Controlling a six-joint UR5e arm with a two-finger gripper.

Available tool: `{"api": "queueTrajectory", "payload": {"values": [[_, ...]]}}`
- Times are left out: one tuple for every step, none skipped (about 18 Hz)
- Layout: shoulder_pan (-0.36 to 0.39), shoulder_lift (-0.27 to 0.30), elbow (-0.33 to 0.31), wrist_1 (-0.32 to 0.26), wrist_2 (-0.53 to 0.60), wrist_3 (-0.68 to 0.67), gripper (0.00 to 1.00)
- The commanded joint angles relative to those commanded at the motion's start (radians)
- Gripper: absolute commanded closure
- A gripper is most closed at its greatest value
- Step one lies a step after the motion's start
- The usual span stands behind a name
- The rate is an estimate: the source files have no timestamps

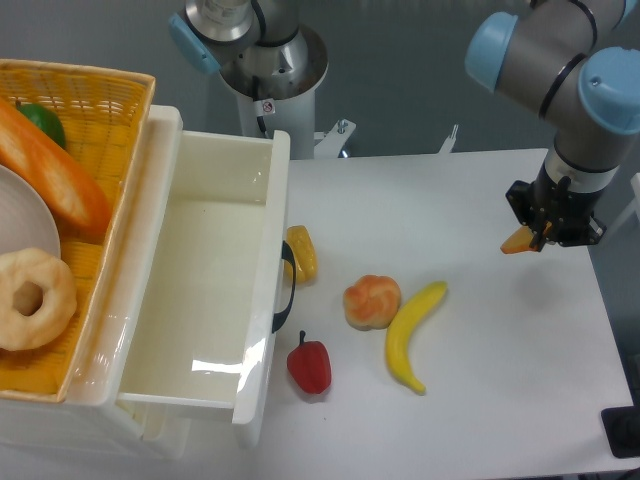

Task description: Place the bread slice in the upper white drawer

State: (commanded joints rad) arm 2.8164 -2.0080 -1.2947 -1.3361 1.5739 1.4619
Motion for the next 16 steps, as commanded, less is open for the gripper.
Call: {"api": "queueTrajectory", "payload": {"values": [[0.0,-0.003,0.002,0.003,-0.005,0.0,1.0],[-0.002,-0.003,0.005,0.005,-0.008,-0.002,1.0],[-0.003,-0.002,0.015,0.005,-0.015,-0.003,1.0],[-0.017,-0.002,0.02,0.006,-0.021,-0.017,1.0],[-0.035,-0.002,0.02,0.008,-0.025,-0.021,1.0],[-0.043,0.0,0.021,0.009,-0.035,-0.043,1.0],[-0.051,0.006,0.023,0.009,-0.066,-0.078,1.0],[-0.055,0.018,0.023,0.009,-0.105,-0.103,1.0],[-0.058,0.037,0.023,0.009,-0.144,-0.119,1.0],[-0.063,0.061,0.02,0.008,-0.175,-0.133,1.0],[-0.074,0.09,0.014,0.008,-0.196,-0.15,1.0],[-0.086,0.125,0.009,0.006,-0.215,-0.188,1.0],[-0.094,0.155,0.009,0.006,-0.244,-0.249,1.0],[-0.103,0.182,0.011,0.006,-0.285,-0.311,1.0],[-0.11,0.208,0.011,0.008,-0.317,-0.363,1.0],[-0.12,0.228,0.009,0.009,-0.336,-0.402,1.0]]}}
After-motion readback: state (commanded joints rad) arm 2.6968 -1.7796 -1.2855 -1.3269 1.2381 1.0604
